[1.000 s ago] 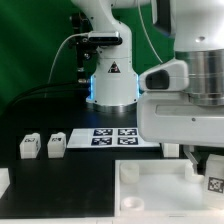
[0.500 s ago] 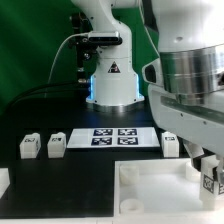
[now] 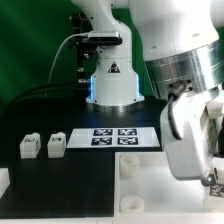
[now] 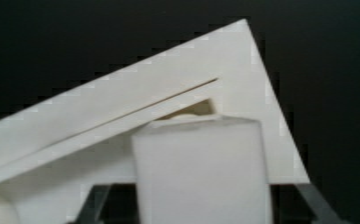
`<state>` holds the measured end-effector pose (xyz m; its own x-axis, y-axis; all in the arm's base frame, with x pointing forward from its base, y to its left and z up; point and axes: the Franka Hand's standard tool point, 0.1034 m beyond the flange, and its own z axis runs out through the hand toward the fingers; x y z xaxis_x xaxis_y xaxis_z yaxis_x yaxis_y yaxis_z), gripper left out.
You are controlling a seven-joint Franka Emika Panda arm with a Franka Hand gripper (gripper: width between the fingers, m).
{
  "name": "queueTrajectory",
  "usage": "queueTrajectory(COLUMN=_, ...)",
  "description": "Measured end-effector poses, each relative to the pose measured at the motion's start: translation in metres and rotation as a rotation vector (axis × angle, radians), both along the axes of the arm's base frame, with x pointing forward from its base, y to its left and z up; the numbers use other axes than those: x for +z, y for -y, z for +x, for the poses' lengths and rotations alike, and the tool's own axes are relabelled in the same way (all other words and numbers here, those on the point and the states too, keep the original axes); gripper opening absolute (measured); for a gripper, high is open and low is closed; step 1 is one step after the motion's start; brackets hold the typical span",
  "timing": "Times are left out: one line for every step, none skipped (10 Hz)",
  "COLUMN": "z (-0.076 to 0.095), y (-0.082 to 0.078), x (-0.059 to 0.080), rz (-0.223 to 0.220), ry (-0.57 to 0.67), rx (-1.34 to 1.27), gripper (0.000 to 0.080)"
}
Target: Assemble one leg
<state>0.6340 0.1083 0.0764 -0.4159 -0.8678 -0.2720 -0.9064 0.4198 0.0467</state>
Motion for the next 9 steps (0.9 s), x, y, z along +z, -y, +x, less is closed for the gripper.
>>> queueTrajectory(z=0.000, y=0.001, x=0.000, rz=0.001, ry=-0.008, rx=-0.032, gripper=0.0301)
queueTrajectory(z=0.000, y=0.002, x=0.000, rz=-0.006, ry=-0.022, rx=-0.078, gripper=0.0303)
queueTrajectory(z=0.000, y=0.002, x=0.001, rz=-0.013, ry=-0.021, rx=-0.078, gripper=0.0303)
queueTrajectory(z=-0.001, y=0.001, x=-0.001, rz=-0.009, ry=-0.028, rx=-0.090, gripper=0.0303)
queueTrajectory(z=-0.002, y=0.001, x=-0.002, rz=-0.010, ry=-0.029, rx=-0.083, gripper=0.0403)
queueTrajectory(z=-0.002, y=0.001, x=-0.002, rz=-0.010, ry=-0.030, rx=-0.083, gripper=0.0547)
queueTrajectory(z=-0.002, y=-0.001, x=-0.002, rz=-0.009, ry=-0.029, rx=-0.081, gripper=0.0618)
queueTrajectory(z=-0.002, y=-0.009, x=0.006, rz=-0.003, ry=-0.025, rx=-0.070, gripper=0.0618)
queueTrajectory(z=-0.001, y=-0.018, x=0.021, rz=0.008, ry=-0.017, rx=-0.056, gripper=0.0643)
